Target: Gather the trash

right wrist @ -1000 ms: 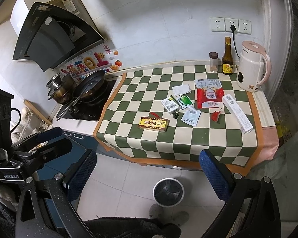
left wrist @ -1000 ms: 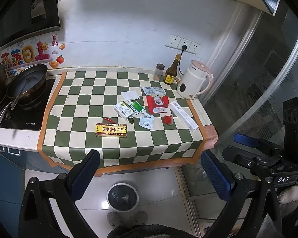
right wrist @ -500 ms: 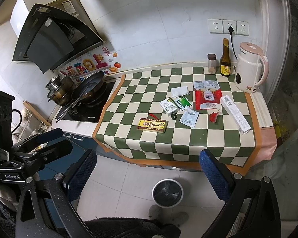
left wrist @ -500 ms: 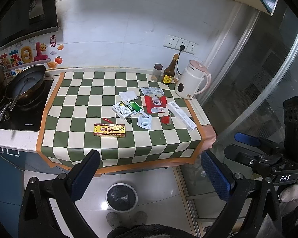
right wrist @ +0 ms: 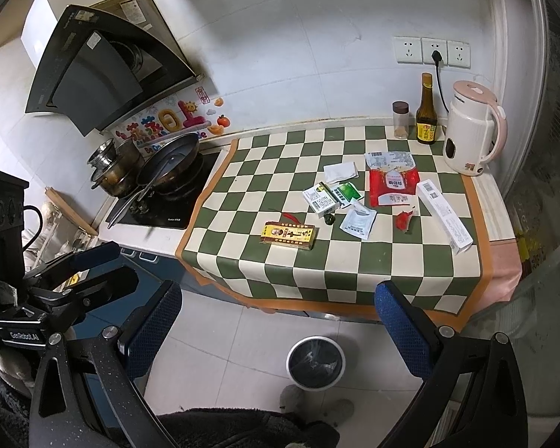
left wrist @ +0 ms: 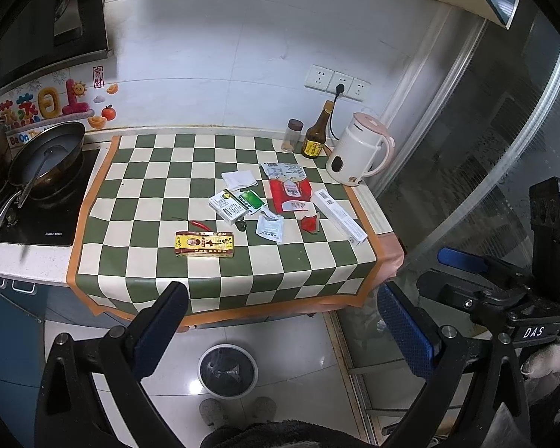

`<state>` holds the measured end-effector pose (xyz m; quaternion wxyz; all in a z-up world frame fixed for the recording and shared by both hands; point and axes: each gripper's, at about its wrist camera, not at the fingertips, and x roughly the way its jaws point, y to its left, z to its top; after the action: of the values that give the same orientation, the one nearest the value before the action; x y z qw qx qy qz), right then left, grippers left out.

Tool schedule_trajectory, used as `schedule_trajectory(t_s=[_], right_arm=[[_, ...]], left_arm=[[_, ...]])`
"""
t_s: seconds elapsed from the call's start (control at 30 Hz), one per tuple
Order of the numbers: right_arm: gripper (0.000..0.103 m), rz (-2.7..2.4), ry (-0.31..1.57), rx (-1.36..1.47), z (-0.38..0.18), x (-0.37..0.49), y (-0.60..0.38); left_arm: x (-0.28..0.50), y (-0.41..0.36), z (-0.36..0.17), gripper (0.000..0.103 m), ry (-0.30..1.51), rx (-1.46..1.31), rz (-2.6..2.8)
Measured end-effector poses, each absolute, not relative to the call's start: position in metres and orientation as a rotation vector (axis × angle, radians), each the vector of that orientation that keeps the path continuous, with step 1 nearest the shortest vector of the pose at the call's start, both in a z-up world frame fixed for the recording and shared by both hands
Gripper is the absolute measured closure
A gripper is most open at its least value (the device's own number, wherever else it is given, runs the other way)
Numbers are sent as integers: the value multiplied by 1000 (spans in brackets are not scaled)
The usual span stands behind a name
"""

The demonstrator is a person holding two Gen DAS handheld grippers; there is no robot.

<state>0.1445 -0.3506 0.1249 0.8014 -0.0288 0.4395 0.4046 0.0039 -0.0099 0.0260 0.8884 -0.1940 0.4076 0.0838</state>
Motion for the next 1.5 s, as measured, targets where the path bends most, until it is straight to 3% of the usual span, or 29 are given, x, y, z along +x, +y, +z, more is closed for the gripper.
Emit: schedule_trajectory(t_s=[0.83, 0.97, 1.17, 1.4, 1.5], right_arm=[[0, 805, 951, -19, 129, 144, -335], [0, 676, 931, 69, 116, 161, -335], [0, 437, 976, 99, 72, 233, -343], [0, 253, 1016, -41, -12, 373, -335], [0, 224, 1114, -75, -69, 450, -330]], left_arm=[[9, 19, 12, 0, 878, -399, 96], [25, 30, -3, 0, 894, -284, 284], [84, 70, -64, 0, 1000, -281, 539], [164, 131, -202, 0, 1246, -781, 729], [181, 139, -253, 2, 1302, -1027, 810]])
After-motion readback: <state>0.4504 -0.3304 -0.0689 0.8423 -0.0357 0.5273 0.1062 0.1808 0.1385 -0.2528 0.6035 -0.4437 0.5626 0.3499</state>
